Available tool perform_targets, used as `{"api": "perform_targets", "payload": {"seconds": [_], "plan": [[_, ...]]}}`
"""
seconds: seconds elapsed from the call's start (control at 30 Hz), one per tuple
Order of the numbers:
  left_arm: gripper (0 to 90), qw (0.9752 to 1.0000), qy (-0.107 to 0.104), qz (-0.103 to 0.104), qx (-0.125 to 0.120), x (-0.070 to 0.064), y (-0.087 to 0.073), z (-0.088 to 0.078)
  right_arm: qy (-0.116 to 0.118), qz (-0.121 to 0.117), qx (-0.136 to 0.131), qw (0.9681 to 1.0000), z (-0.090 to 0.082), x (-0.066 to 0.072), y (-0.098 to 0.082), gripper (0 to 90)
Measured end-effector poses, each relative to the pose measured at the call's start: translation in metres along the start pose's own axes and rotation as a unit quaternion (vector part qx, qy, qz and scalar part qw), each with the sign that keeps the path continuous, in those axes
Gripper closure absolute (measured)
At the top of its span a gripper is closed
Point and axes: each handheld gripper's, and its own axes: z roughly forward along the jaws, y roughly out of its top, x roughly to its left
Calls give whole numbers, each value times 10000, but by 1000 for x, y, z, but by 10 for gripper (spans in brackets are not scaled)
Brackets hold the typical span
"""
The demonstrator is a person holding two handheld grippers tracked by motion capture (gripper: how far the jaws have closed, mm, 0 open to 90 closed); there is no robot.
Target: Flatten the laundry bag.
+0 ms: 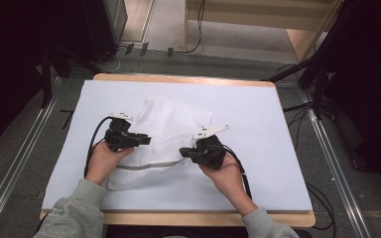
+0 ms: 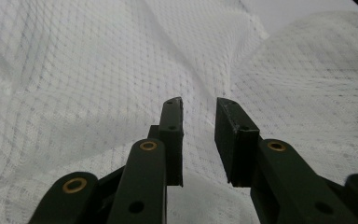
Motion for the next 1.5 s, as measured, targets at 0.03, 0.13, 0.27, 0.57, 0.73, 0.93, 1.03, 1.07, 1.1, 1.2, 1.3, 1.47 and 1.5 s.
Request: {"api": "perform_targets", "payload": {"seconds": [0.03, 0.13, 0.27, 0.57, 0.73, 0.93, 1.03, 1.07, 1.1, 1.2, 1.3, 1.47, 1.5], "plan": [[728, 10000, 2, 3, -3, 0, 0, 0, 15, -8, -7, 10000, -2, 1, 3, 900], [720, 10000, 41, -43, 36, 2, -1, 1, -11, -4, 58, 10000, 2, -3, 9, 900], [708, 10000, 56, -57, 43, 3, -2, 0, -38, 86, 232, 9997, 22, -14, 11, 900], [664, 9998, 153, -109, 88, 7, -9, -3, -61, 316, 486, 9983, 56, -41, 7, 900], [618, 9996, 202, -189, 88, 11, -13, -6, -70, 333, 614, 9975, 69, -45, 2, 900], [576, 9993, 221, -281, 75, 15, -17, -9, -33, 335, 801, 9962, 81, -47, -3, 900], [551, 9993, 220, -305, 80, 16, -18, -9, -35, 358, 828, 9959, 82, -47, -4, 874], [547, 9993, 227, -298, 77, 16, -18, -9, -25, 350, 808, 9961, 81, -46, -3, 852], [540, 9993, 244, -286, 83, 17, -18, -9, -32, 340, 807, 9962, 78, -46, -2, 828], [526, 9993, 242, -282, 75, 18, -19, -10, -43, 313, 716, 9969, 69, -43, 1, 795], [513, 9992, 254, -299, 39, 19, -19, -12, -52, 257, 582, 9980, 59, -40, 3, 757], [492, 9992, 241, -321, 45, 21, -19, -13, -28, 224, 464, 9987, 41, -36, 4, 730], [491, 9992, 239, -318, 50, 21, -19, -12, -16, 212, 434, 9988, 37, -35, 3, 726]]}}
